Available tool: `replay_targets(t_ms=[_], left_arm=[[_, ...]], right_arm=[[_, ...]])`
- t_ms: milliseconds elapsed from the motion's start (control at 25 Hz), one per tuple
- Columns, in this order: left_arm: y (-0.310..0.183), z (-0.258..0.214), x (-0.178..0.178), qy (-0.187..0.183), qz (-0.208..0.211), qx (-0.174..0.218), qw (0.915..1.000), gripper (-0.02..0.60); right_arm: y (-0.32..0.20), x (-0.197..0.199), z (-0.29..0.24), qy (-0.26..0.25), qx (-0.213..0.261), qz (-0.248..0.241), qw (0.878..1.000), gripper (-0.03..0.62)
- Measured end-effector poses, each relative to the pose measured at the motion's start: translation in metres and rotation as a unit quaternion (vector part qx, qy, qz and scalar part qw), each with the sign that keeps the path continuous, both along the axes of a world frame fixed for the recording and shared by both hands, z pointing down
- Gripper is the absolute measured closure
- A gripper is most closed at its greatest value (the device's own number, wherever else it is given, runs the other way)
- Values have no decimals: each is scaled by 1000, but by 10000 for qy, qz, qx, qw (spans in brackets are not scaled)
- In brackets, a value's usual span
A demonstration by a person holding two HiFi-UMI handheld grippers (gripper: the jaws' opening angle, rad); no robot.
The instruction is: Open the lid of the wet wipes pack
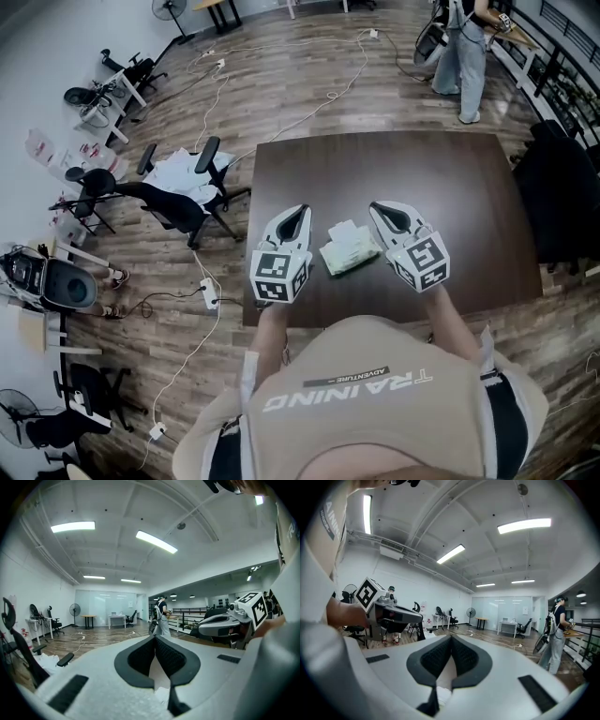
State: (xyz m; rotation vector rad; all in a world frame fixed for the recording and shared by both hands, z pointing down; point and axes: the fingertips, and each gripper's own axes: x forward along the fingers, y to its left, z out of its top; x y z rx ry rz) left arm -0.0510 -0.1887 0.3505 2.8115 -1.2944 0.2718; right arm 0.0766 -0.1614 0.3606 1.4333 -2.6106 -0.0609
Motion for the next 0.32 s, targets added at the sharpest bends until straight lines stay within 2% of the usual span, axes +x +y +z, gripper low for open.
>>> replay_targets(t_ms=[320], left_arm=[[2, 15, 12, 96, 73, -174, 9998, 572]], right_arm=[[7, 8, 18, -35, -242, 34, 9997, 580]])
